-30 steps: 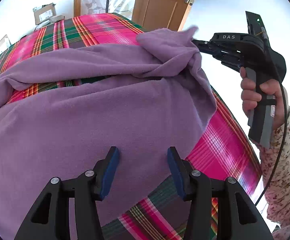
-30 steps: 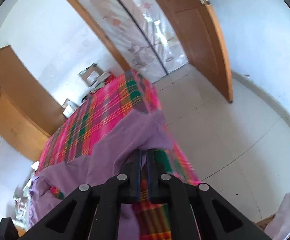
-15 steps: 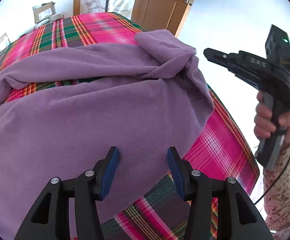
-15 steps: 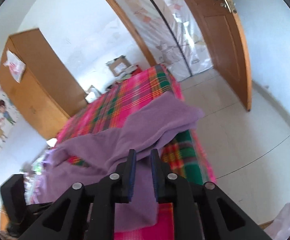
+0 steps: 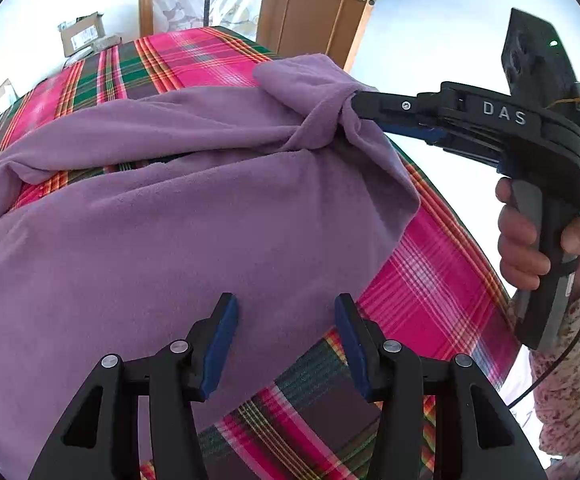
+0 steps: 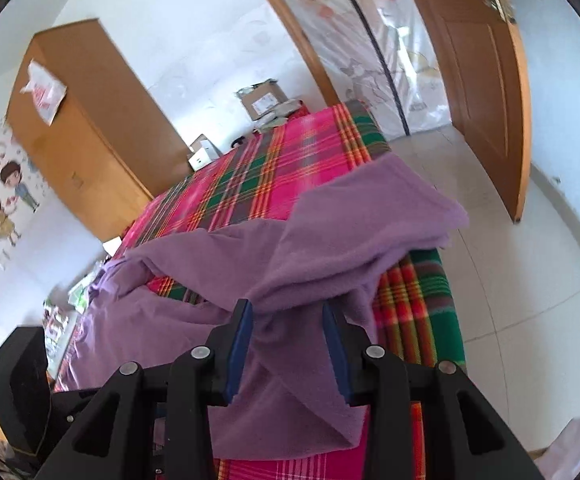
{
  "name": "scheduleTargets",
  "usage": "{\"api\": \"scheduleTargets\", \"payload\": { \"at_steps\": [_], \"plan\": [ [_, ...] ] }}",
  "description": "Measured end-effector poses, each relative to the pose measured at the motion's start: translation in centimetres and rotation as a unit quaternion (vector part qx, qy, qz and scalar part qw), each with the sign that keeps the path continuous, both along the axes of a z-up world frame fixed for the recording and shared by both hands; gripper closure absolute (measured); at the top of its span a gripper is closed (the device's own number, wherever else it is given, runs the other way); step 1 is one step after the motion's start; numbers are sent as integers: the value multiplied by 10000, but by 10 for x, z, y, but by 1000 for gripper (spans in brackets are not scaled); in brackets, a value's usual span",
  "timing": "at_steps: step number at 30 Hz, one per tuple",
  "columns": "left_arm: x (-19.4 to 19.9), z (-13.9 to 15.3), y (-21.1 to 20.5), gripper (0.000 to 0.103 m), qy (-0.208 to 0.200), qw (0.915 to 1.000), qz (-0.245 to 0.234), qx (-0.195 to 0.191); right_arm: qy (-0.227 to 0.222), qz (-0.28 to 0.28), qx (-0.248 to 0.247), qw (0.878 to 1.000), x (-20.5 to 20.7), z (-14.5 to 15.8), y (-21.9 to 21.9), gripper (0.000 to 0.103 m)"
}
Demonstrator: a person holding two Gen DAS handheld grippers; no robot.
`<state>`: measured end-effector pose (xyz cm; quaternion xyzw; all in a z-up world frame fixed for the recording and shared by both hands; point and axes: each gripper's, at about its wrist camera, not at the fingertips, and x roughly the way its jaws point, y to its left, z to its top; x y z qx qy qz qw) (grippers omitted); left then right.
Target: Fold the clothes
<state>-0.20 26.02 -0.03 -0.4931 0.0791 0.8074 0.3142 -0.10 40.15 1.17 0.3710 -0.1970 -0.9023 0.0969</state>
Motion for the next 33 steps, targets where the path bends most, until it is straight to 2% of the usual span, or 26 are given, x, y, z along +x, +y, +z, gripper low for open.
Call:
{"api": "scheduleTargets", "payload": {
  "at_steps": [6, 7, 9, 10, 13, 21, 28, 33],
  "plan": [
    [-4, -2, 5, 51, 3, 10000, 27, -1, -71, -44, 491, 9988, -6, -3, -13, 66],
    [-5, -2, 6, 51, 11, 10000, 29, -8, -89, -135, 548, 9984, -8, -4, -13, 69],
    [-4, -2, 6, 51, 35, 10000, 27, -29, -105, -213, 443, 9987, -7, -6, -8, 94],
    [-3, -2, 6, 51, 49, 10000, 23, -49, -93, -216, 398, 9989, -6, -6, -6, 96],
    [-1, -3, 10, 51, 92, 9999, 8, -116, 1, -230, 368, 9991, 1, -3, -2, 97],
    [8, -7, 28, 51, 377, 9981, -105, -478, 35, -690, -372, 9969, 16, -3, 34, 100],
    [8, -8, 25, 51, 616, 9953, -200, -717, 184, -1066, -482, 9930, 27, 2, 51, 100],
    [10, -6, 25, 51, 575, 9955, -171, -735, 336, -1416, -643, 9873, 40, 3, 65, 101]
  ]
}}
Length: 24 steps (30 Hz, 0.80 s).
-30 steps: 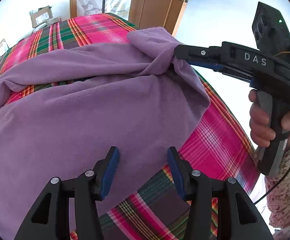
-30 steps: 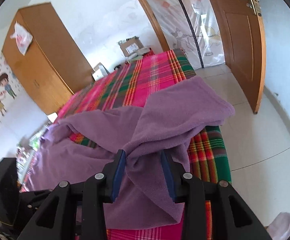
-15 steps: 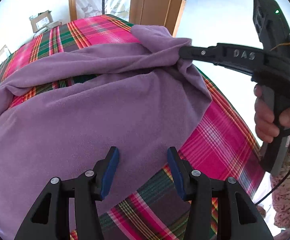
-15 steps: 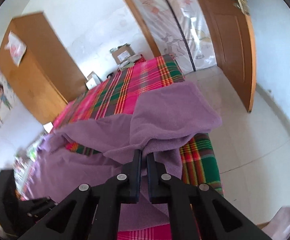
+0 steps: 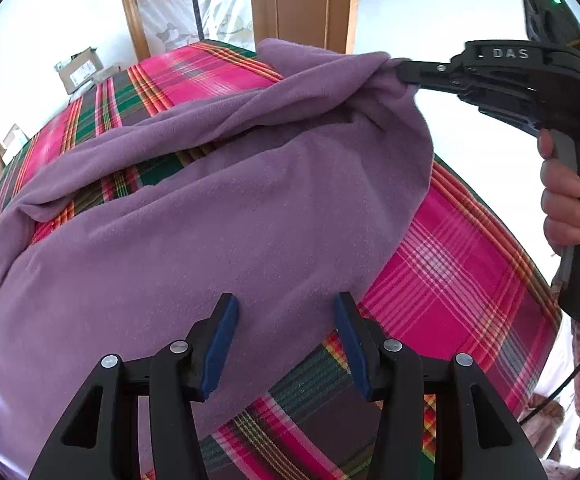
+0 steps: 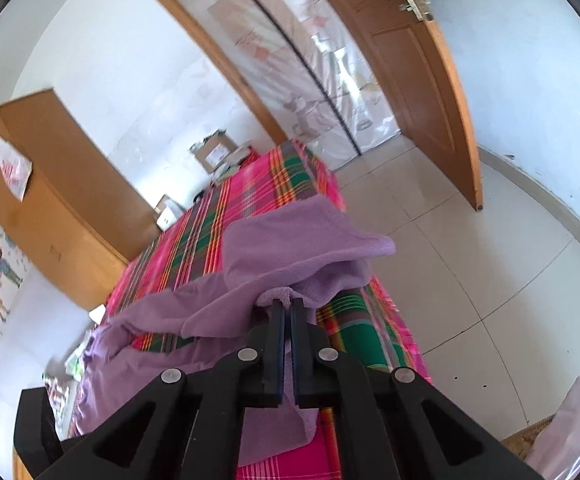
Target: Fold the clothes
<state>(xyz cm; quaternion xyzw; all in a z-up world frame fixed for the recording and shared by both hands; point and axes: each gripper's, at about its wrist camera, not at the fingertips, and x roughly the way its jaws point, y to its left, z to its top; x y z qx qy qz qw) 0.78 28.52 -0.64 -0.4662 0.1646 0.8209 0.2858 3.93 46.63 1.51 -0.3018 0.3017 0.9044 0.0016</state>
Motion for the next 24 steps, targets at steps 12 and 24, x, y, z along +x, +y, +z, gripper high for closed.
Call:
{"api": "scheduleTargets", "payload": {
  "at_steps": [12, 24],
  "plan": [
    [3, 2, 0, 62, 25, 10000, -55, -16, 85, -670, -247, 9974, 25, -4, 29, 101],
    [9, 12, -7, 101, -31, 9993, -326, 173, 88, -920, -332, 9952, 39, -6, 43, 101]
  ]
}}
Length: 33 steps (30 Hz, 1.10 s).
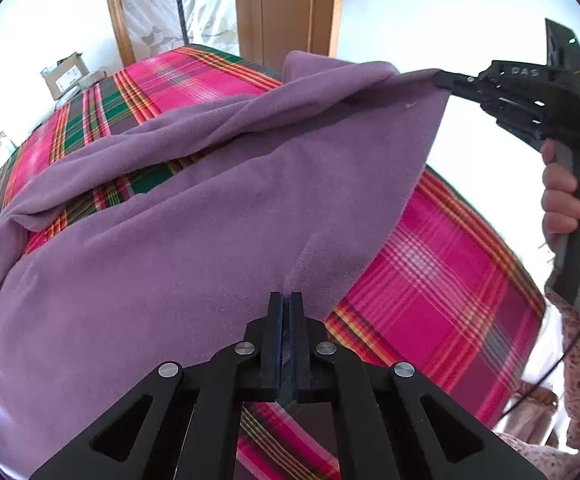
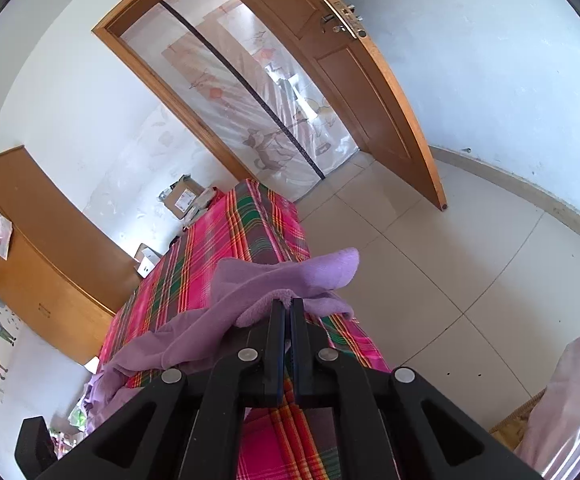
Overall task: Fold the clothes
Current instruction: 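Pull the fleece leg with the right gripper while the left gripper pinches fleece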
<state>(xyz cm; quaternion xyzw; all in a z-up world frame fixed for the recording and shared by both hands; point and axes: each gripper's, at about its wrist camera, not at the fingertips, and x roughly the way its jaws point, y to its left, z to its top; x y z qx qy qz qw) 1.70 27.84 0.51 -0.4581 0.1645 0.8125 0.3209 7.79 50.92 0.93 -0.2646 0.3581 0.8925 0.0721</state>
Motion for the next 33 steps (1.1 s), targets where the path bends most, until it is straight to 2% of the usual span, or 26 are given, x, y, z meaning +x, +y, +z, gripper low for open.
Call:
{"api": "scheduleTargets", "payload": {
  "at_steps": [17, 21, 22, 25, 26, 29, 33],
  "plan": [
    [15, 18, -12, 101, -142, 9991, -40, 409, -108, -245, -119, 9996, 20, -8, 8, 101],
    [16, 10, -11, 98, -226, 9995, 108, 197, -172, -268, -191, 9993, 17, -14, 11, 101],
    [18, 8, -11, 95, -230, 9996, 102, 143, -151, -270, -216, 9993, 17, -14, 12, 101],
    [29, 9, -8, 75, -84, 10000, -30, 27, -71, -226, -201, 9995, 16, -7, 12, 101],
    [33, 9, -6, 73, -28, 10000, -85, 8, -49, -213, -169, 9996, 15, -3, 12, 101],
    [41, 10, 2, 69, 190, 9996, -150, -121, 30, -162, -66, 9998, 11, 8, 7, 101],
    [48, 6, 13, 69, 699, 9954, -92, -641, 112, -64, 7, 9999, 5, 19, 3, 101]
  ]
}}
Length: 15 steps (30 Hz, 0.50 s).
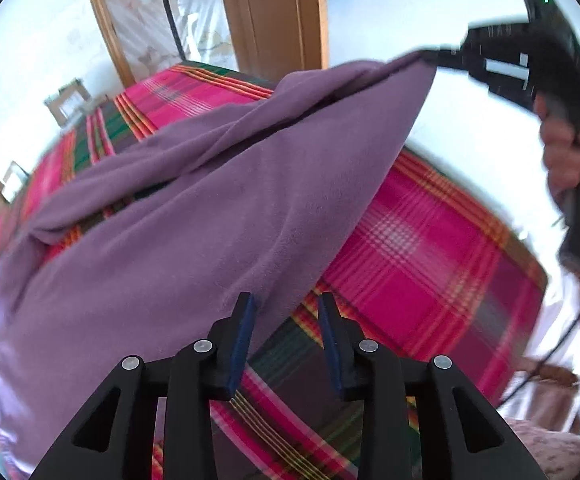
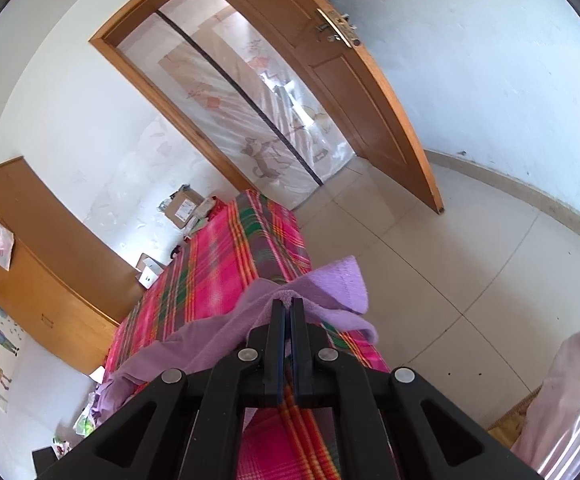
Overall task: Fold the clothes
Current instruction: 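Pull the fleece leg with the right gripper while the left gripper pinches fleece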
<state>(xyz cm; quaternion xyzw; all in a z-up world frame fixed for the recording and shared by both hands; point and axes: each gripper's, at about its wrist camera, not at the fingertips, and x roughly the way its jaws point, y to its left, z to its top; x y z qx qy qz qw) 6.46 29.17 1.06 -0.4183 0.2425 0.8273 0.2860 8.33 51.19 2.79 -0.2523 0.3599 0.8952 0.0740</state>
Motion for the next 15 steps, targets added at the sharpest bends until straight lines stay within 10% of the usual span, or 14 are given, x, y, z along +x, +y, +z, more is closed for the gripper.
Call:
{"api": "scheduleTargets", "payload": {
  "at_steps": [9, 11, 15],
  "plan": [
    [3, -7, 9, 69, 337, 9985, 213, -379, 59, 38, -67, 10000, 2, 3, -1, 101],
    [1, -6, 7, 91, 328, 9985, 270, -336, 44, 26, -98, 9999, 5, 1, 1, 101],
    [-3, 0, 0, 98, 297, 9988, 374, -118, 24, -8, -162, 9999, 11, -3, 4, 101]
  ]
}}
